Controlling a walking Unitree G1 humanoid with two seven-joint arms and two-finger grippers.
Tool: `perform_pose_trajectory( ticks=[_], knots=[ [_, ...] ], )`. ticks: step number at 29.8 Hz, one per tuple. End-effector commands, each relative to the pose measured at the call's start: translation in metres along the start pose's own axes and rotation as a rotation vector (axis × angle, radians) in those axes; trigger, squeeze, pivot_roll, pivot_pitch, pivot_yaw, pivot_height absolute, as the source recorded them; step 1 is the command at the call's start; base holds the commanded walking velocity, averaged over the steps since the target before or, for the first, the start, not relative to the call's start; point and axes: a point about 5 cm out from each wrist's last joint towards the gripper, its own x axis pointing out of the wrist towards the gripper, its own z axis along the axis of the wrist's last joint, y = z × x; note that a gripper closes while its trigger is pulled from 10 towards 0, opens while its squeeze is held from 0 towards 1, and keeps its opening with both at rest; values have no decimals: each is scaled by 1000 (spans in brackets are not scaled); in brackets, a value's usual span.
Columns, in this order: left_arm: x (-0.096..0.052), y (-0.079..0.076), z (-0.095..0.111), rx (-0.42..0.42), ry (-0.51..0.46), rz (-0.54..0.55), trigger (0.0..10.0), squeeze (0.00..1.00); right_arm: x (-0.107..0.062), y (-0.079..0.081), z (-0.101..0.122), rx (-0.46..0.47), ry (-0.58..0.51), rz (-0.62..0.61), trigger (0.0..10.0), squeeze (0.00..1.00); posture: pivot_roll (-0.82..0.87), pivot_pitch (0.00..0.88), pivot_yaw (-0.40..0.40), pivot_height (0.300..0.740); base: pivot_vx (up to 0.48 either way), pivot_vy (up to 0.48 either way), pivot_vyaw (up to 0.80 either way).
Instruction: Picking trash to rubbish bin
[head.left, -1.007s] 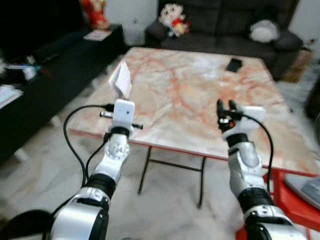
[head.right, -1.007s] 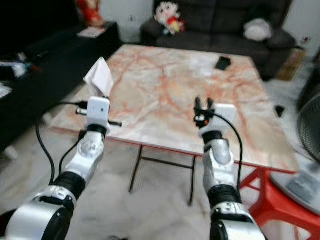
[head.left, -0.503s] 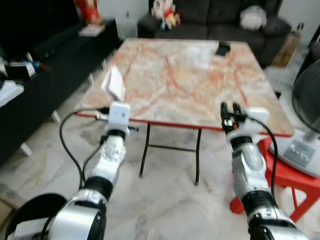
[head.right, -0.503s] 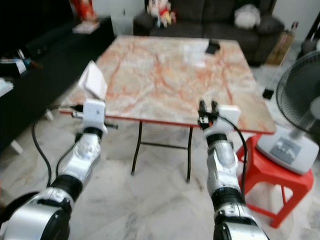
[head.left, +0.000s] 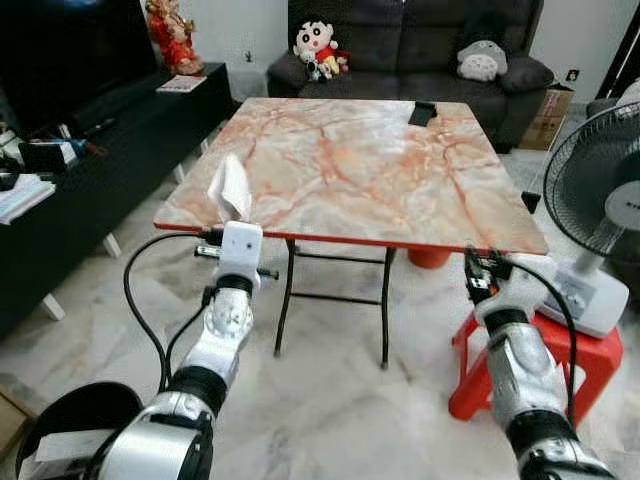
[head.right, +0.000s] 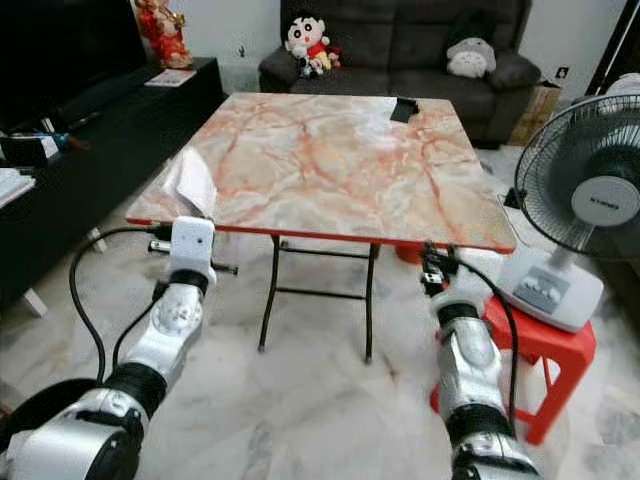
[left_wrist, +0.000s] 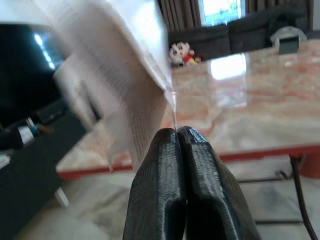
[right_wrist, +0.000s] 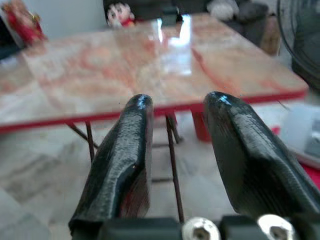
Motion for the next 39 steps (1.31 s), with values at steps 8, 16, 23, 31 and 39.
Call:
perform_pose_trajectory(
  ticks=[8, 16, 23, 31, 39],
  knots=[
    [-2, 0, -6, -11, 35, 7, 10000, 0, -8, -19, -10, -5, 61, -56, 10000, 0, -117, 25, -42, 740, -213, 0, 0],
    [-4, 0, -9, -13, 51, 8, 10000, 0, -10, -23, -13, -6, 79, -64, 10000, 0, -121, 29, -48, 740, -168, 0, 0],
    [-13, -3, -28, -15, 158, -14, 10000, 0, -17, -28, -24, 9, 137, -86, 10000, 0, -122, 35, -53, 740, 0, 0, 0],
    [-49, -13, -77, -47, 435, -128, 10000, 0, -44, -39, -61, 41, 344, -130, 10000, 0, -119, 37, -56, 740, 0, 0, 0],
    [-133, -10, -142, -40, 831, -164, 10000, 0, -118, -50, -123, 76, 694, -249, 10000, 0, -114, 33, -53, 740, 0, 0, 0]
  ],
)
